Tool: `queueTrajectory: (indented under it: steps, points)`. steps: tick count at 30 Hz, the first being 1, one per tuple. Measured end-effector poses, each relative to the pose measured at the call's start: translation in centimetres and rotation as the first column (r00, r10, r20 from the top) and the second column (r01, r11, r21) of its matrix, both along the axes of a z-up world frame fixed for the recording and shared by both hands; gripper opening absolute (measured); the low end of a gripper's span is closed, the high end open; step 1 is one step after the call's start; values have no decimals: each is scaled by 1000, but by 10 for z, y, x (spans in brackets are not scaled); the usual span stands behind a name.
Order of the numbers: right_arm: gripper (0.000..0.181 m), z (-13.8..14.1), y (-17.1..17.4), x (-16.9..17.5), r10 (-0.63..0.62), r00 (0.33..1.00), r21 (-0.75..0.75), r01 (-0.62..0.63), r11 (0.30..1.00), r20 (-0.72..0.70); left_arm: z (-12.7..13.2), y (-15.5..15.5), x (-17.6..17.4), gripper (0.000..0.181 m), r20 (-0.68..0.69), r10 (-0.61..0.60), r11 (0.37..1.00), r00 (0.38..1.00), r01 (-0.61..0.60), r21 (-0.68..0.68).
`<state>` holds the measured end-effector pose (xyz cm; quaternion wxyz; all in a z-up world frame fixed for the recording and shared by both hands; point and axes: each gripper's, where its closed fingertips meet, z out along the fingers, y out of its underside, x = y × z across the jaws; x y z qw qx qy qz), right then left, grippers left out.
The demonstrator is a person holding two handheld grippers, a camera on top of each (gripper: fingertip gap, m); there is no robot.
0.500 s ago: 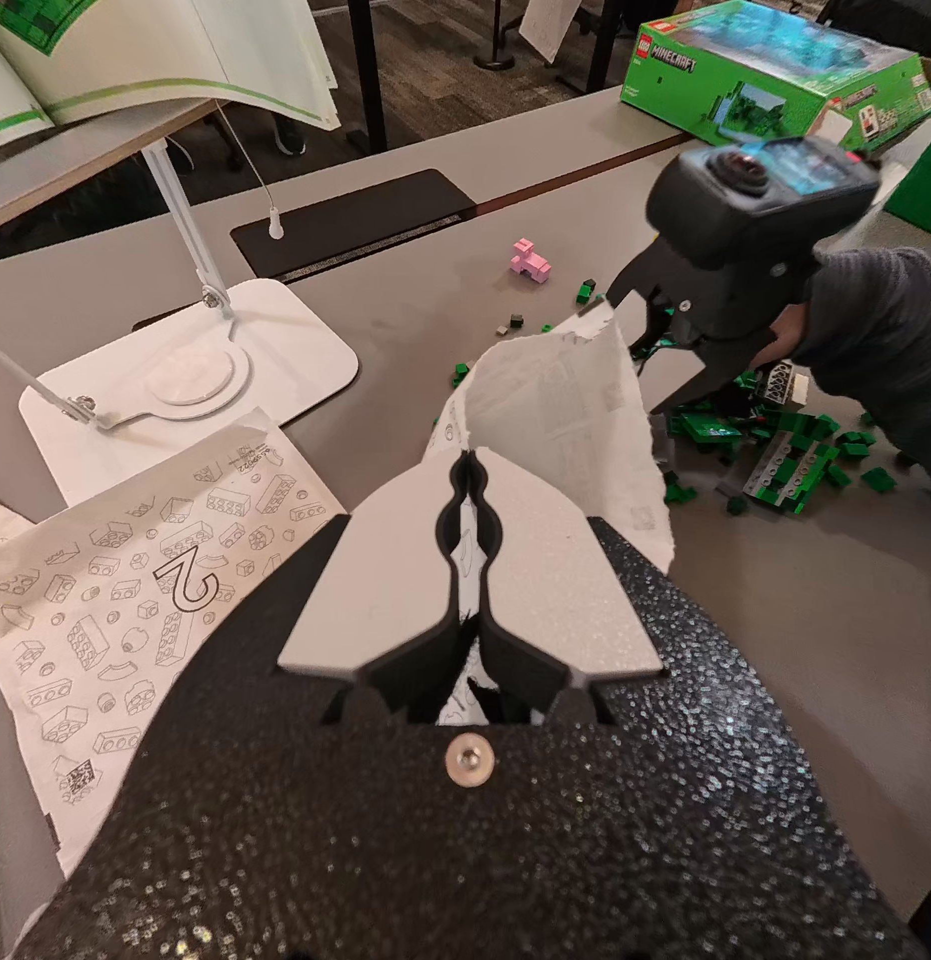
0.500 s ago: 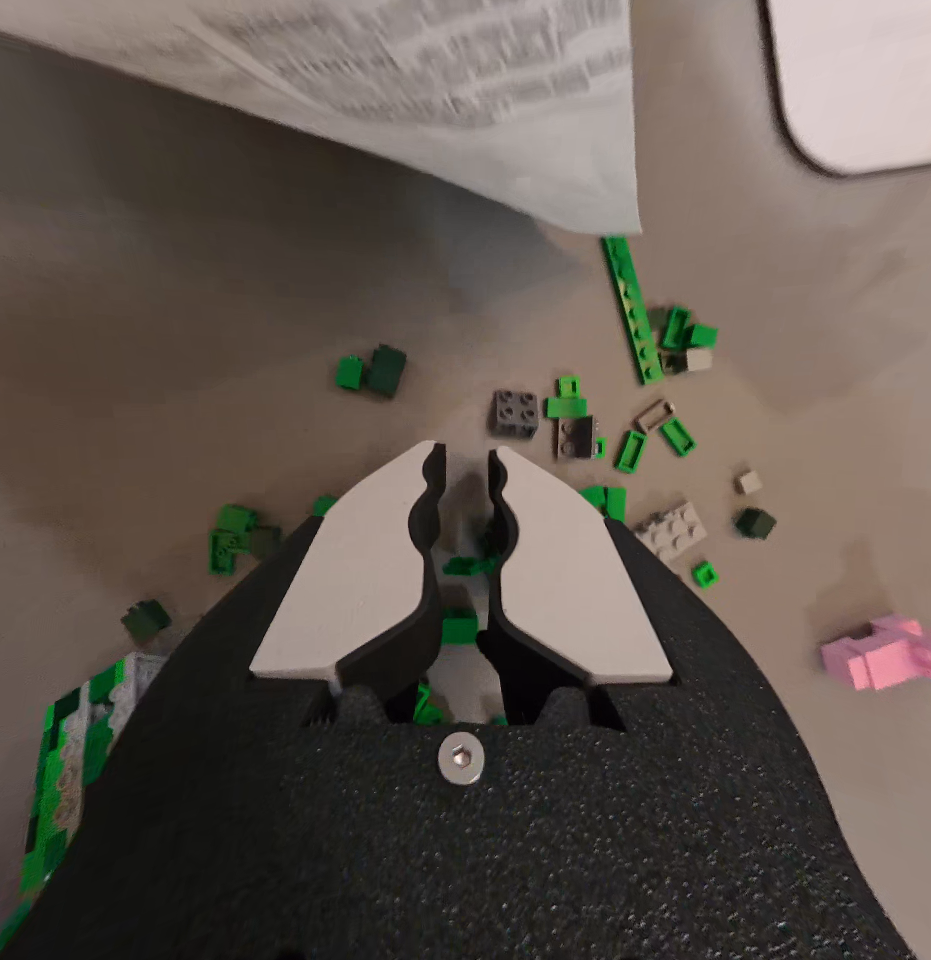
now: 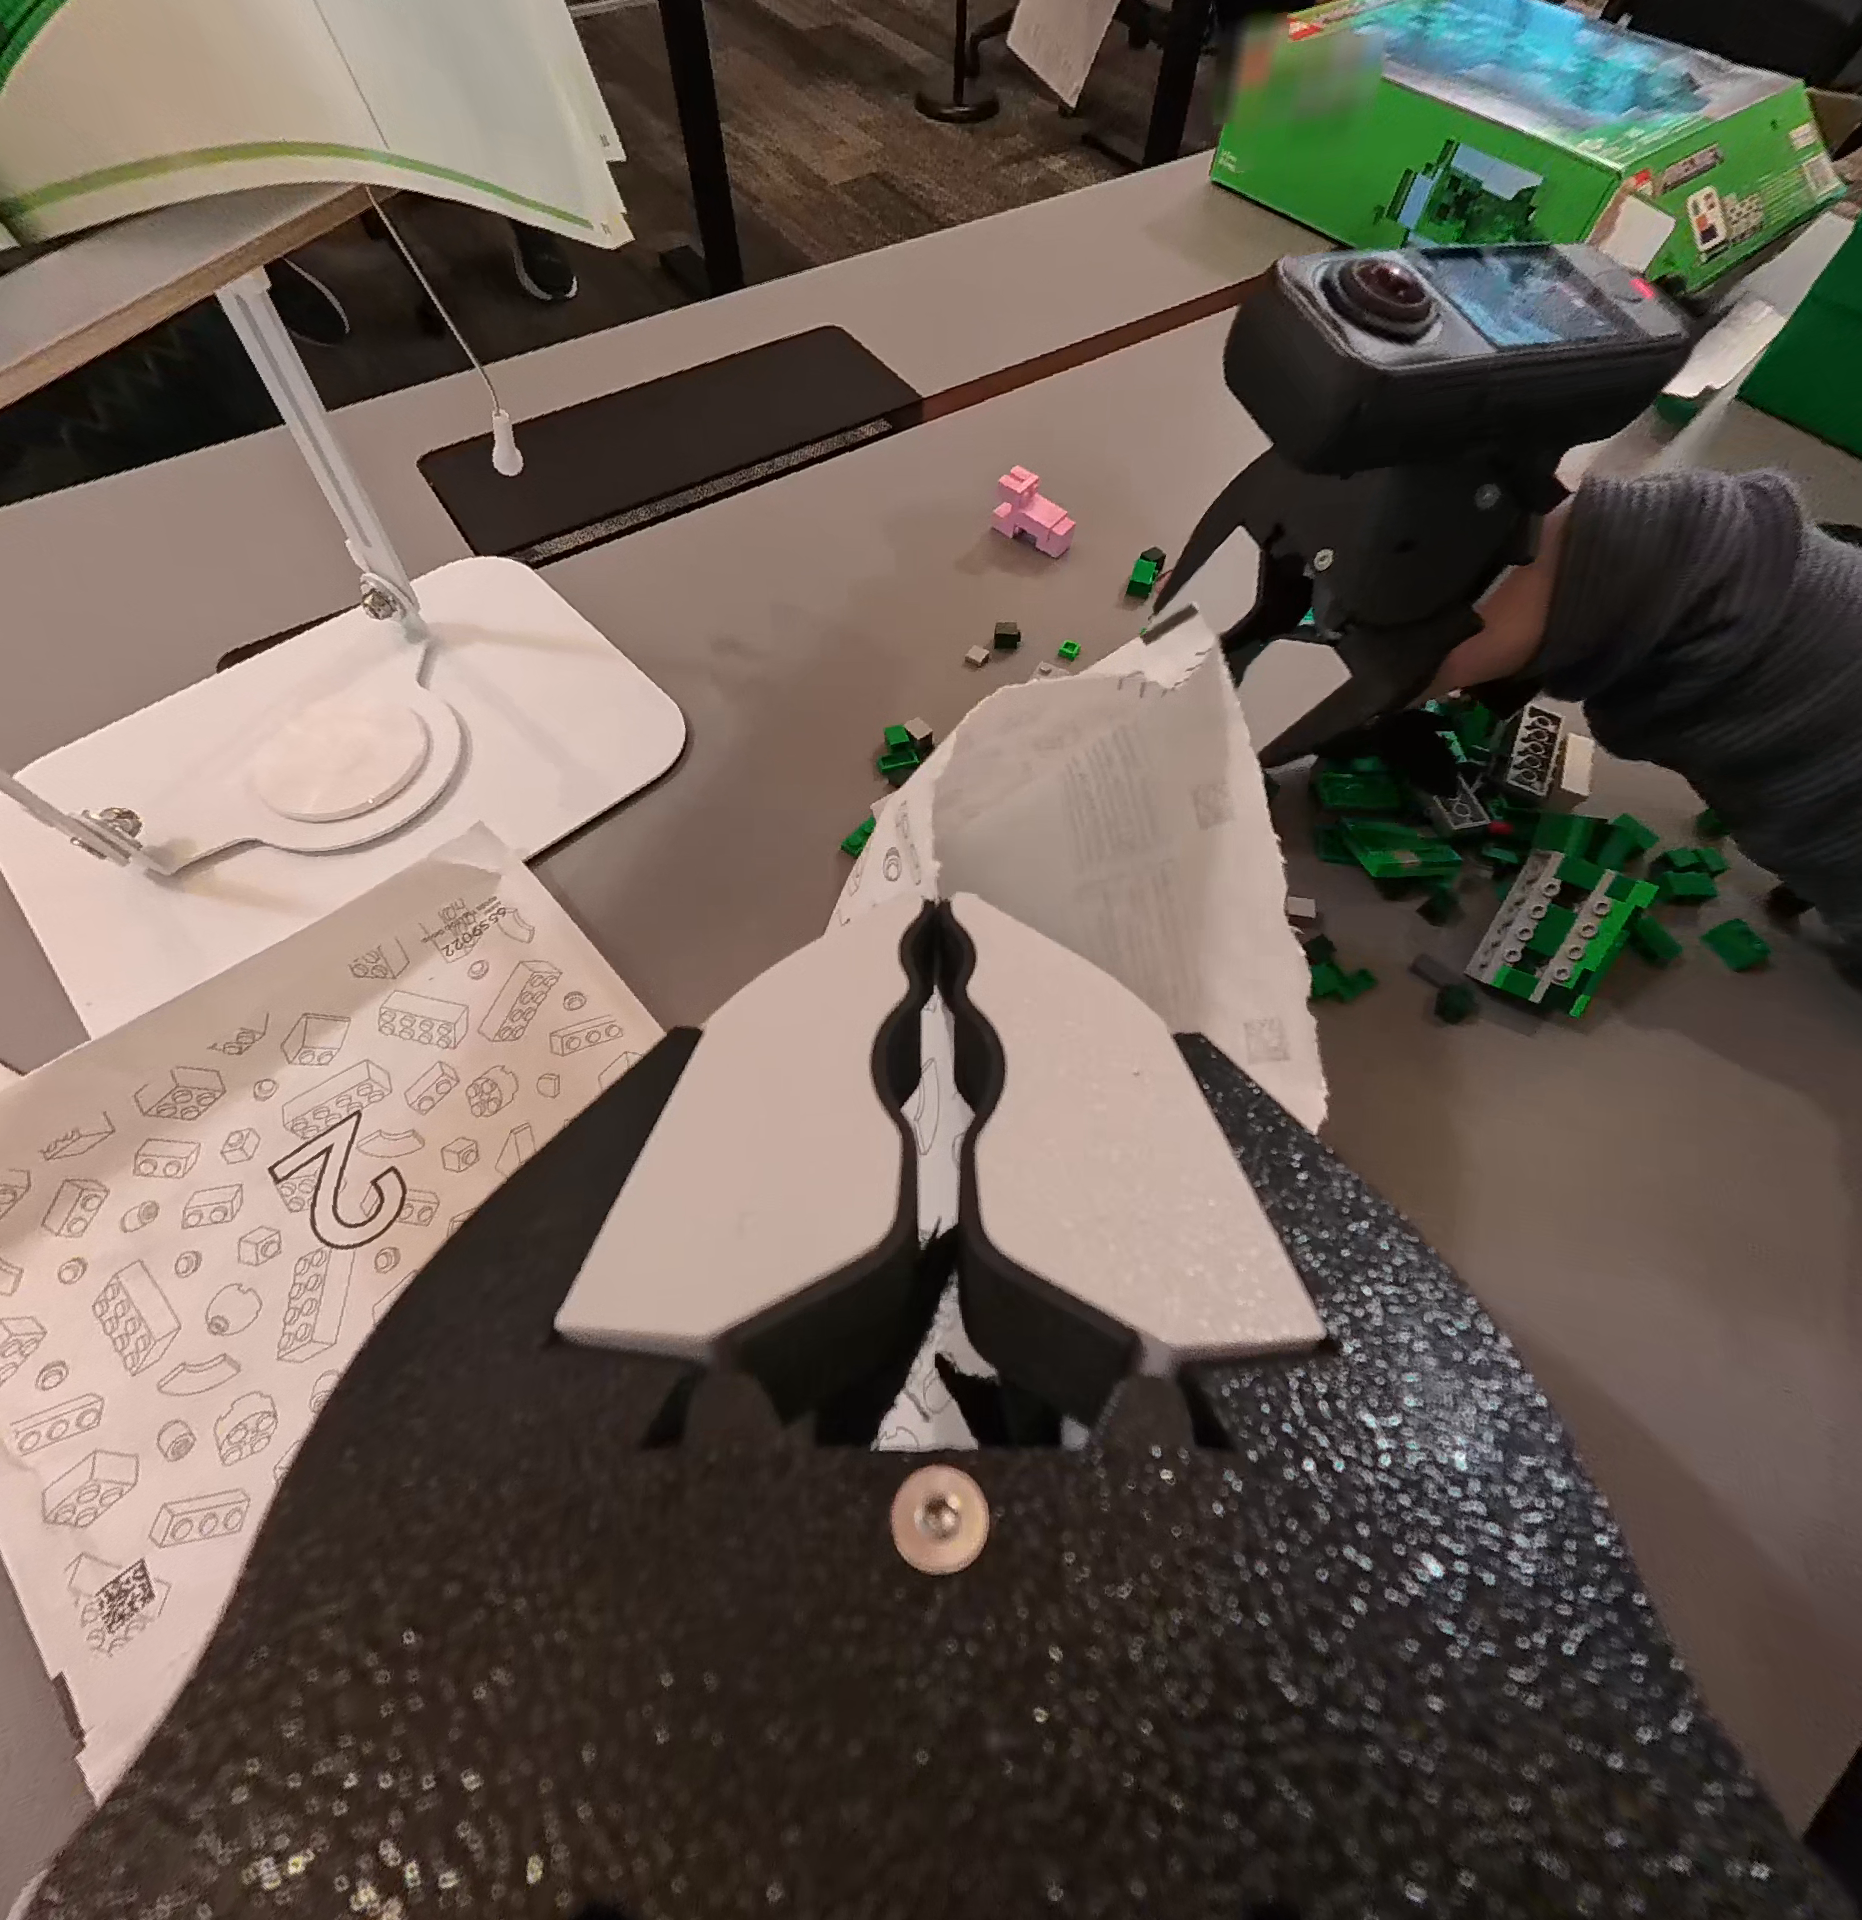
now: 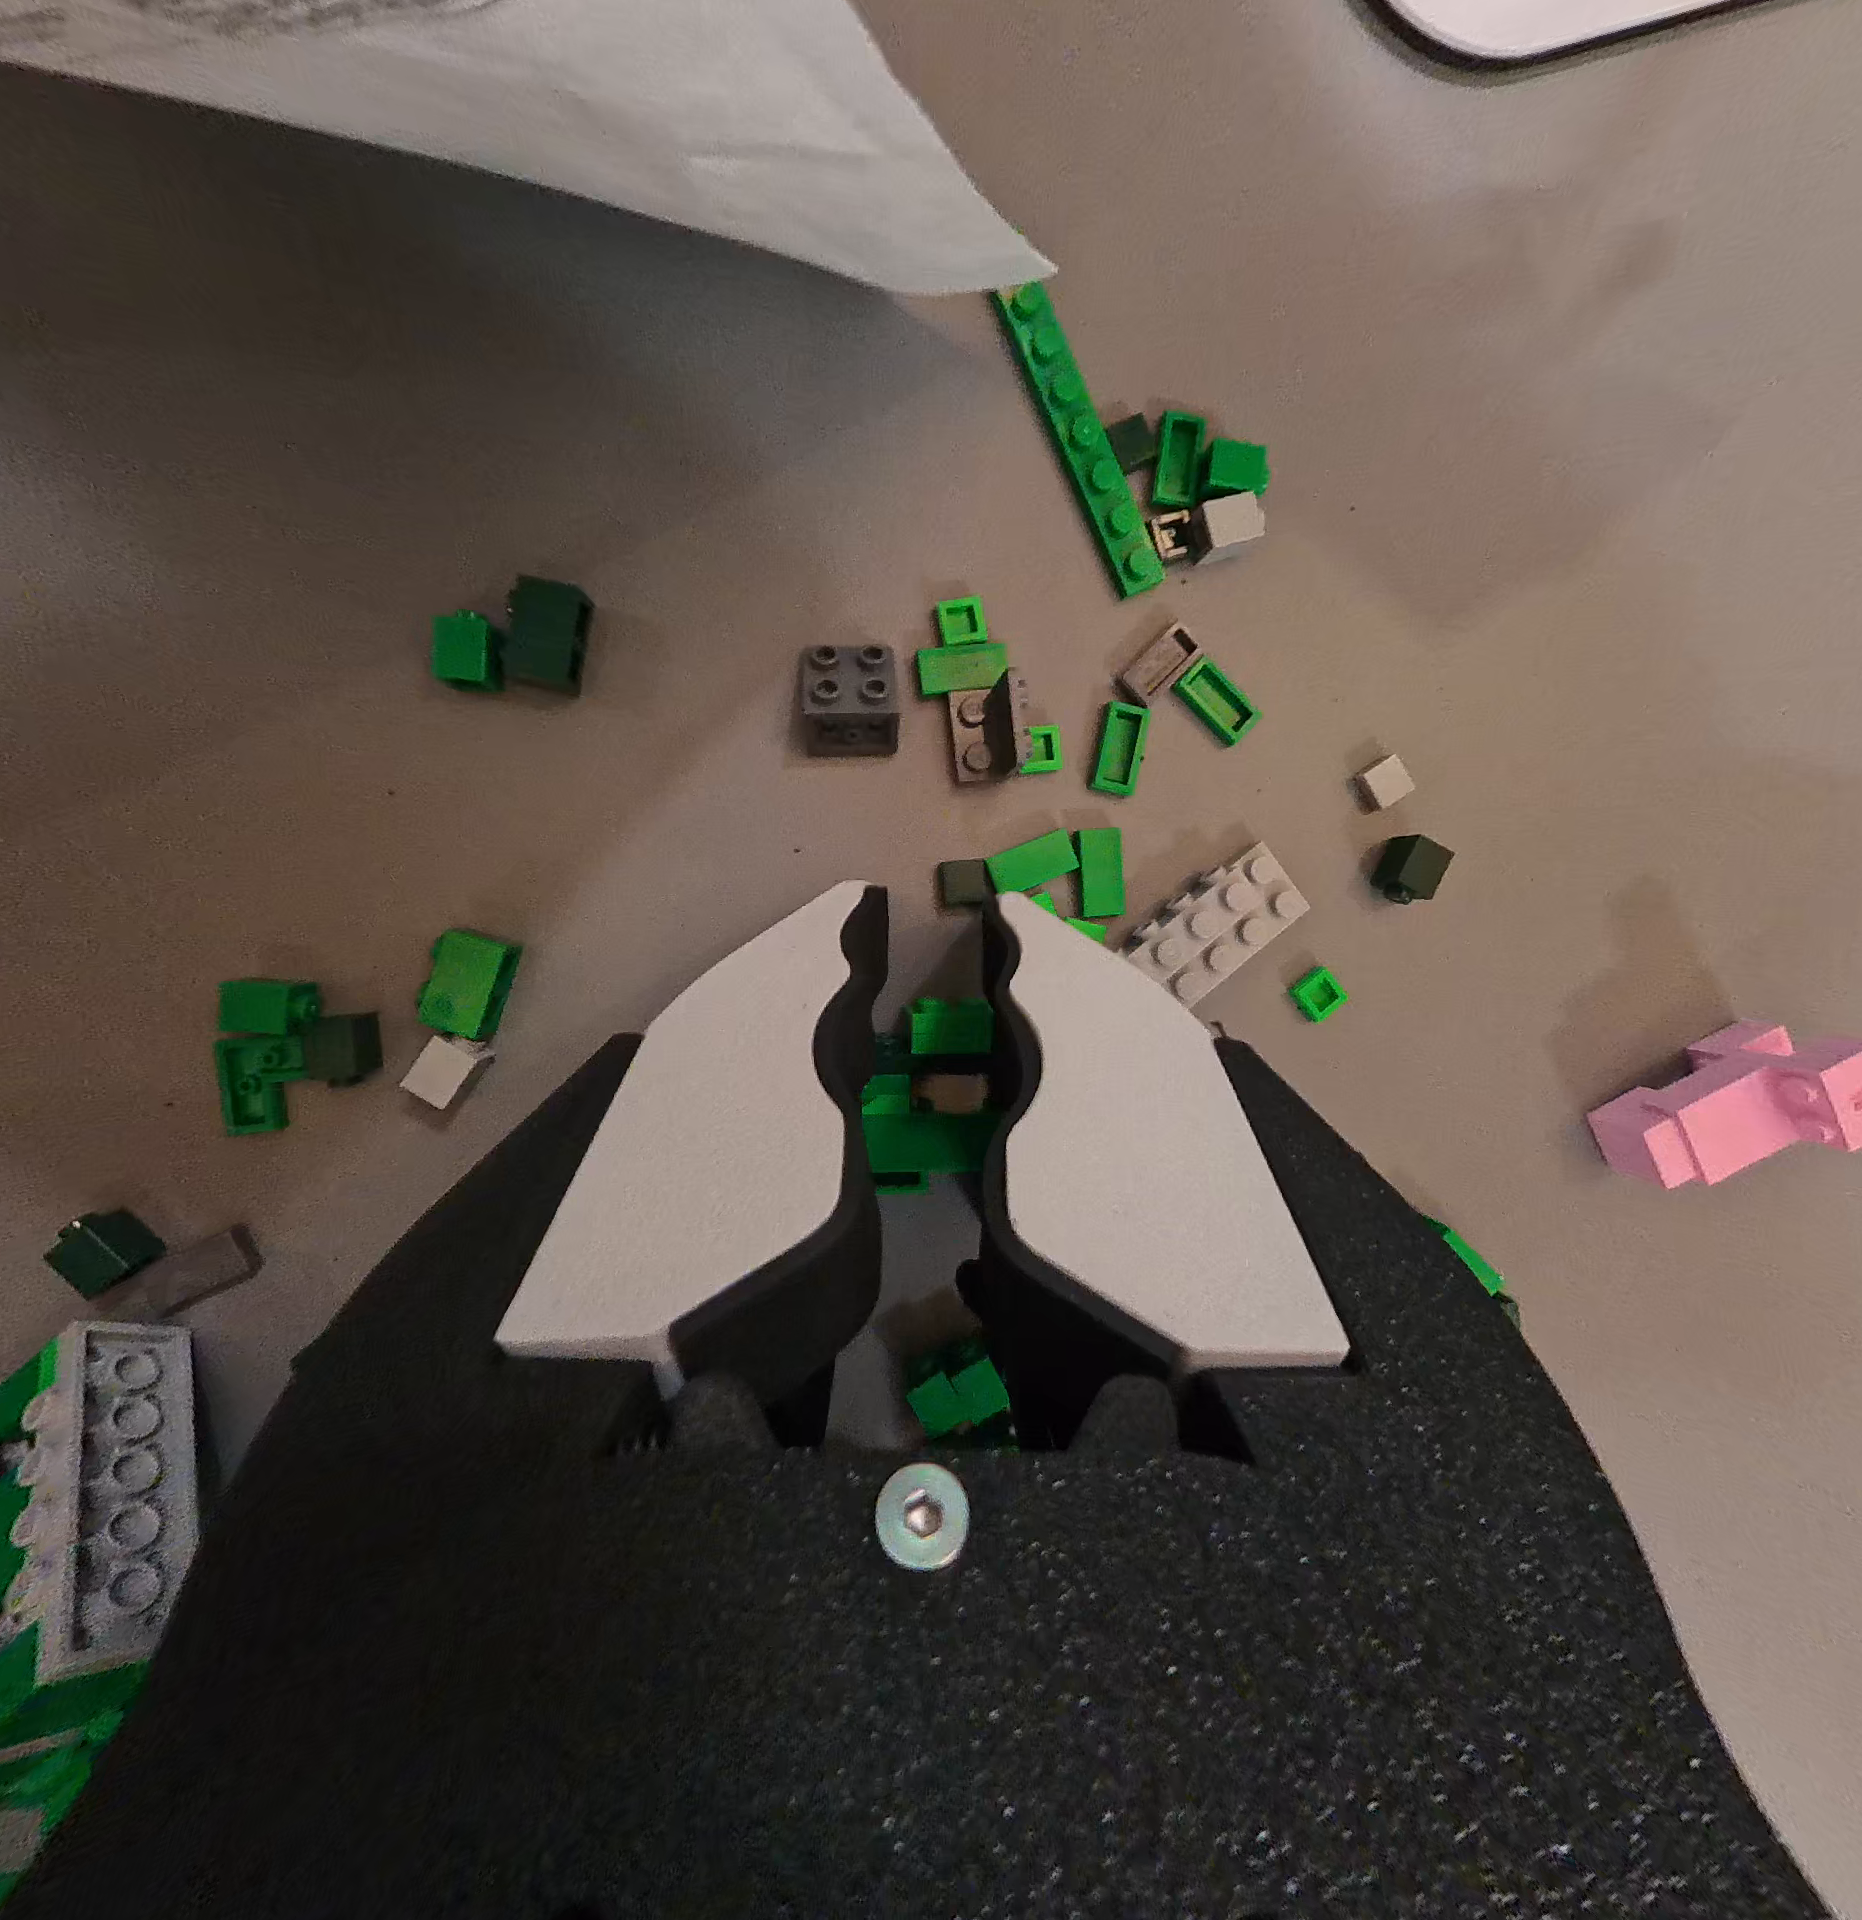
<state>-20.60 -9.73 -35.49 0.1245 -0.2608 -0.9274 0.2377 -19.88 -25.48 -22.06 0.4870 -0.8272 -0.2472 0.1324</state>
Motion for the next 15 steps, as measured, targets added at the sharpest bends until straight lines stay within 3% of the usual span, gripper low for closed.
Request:
queueTrajectory:
  steps: [10, 15]
  points:
    - [12, -1, -3, -6, -8, 1000, -40, 7, 999, -22, 0, 1, 1, 0, 2, -5, 1000, 1000, 5, 1]
    - [8, 8, -2, -6, 72, 991, 46, -67, 997, -116, 0, 0, 0, 0, 2, -3, 1000, 1000, 3, 3]
